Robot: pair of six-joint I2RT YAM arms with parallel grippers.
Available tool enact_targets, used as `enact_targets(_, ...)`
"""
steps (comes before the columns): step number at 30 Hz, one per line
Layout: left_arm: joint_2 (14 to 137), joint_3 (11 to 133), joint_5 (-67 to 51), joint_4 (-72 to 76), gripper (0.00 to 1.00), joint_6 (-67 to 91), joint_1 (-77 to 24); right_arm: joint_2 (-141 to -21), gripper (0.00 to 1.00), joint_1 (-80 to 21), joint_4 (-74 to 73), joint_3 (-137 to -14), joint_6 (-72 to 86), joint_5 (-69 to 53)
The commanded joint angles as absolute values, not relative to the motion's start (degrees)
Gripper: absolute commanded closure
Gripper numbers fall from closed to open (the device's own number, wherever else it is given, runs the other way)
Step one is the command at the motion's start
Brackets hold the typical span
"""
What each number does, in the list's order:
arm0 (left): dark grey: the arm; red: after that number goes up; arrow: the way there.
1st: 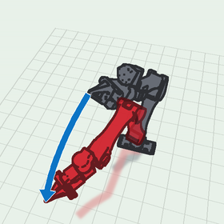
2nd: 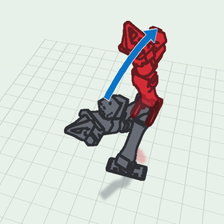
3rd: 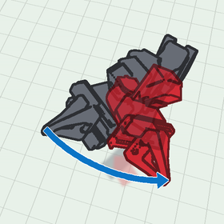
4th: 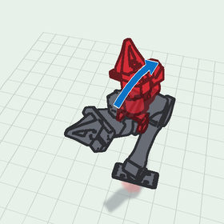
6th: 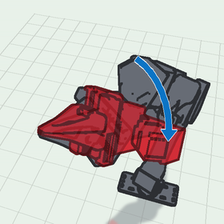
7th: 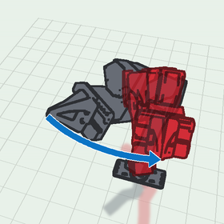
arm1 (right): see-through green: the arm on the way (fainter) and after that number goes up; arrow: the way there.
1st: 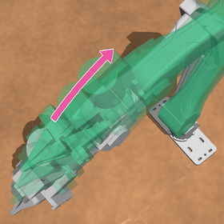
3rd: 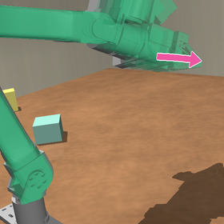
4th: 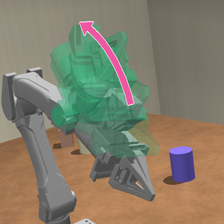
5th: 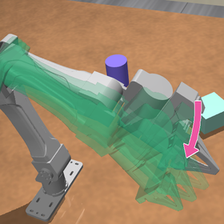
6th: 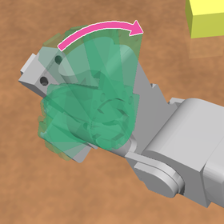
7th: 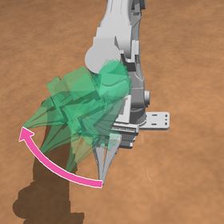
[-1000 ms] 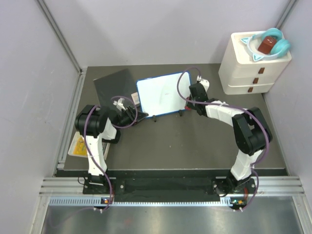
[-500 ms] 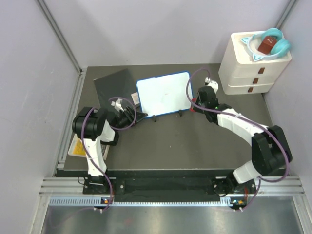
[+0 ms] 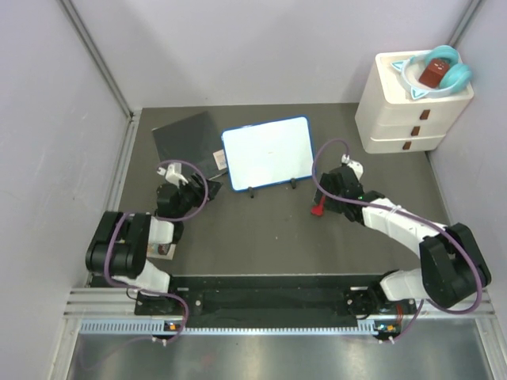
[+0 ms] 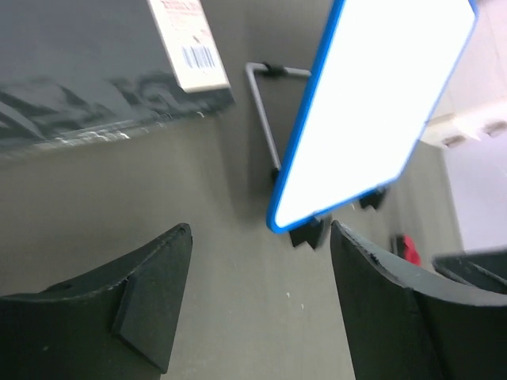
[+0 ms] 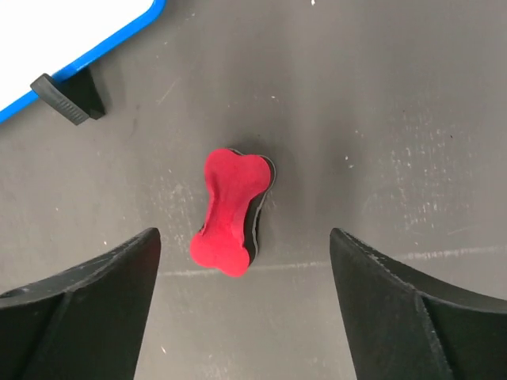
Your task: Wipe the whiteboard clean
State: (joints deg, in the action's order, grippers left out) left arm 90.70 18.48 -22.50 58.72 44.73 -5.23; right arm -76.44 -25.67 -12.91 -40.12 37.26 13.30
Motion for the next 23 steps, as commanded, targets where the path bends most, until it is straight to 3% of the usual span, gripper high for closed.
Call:
enact_targets(1, 80.62, 25.12, -12.84, 29.57, 0.24, 35.53, -5.01, -73.65, 0.12, -24.96, -13.01, -40.43, 38.06, 13.89)
enact_targets(3, 78.85, 28.55, -12.13, 21.41, 0.19, 34.46, -5.01, -73.04, 0.08, -24.96, -13.27, -40.52, 38.14, 13.89)
enact_targets(6, 77.0, 32.59, -10.91, 14.44, 0.01, 32.44, -5.27, -71.11, 0.02, -25.05, -14.15, -40.34, 38.06, 14.5)
enact_targets(17, 70.58, 40.95, 1.47, -9.12, 0.01, 23.3, -9.14, -58.38, 0.01, -24.96, -20.56, -40.78, 30.86, 22.5)
enact_targets(23, 66.18, 39.11, -2.64, -7.48, 0.01, 22.67, -9.14, -49.94, 0.01, -24.96, -20.74, -38.33, 30.23, 25.74)
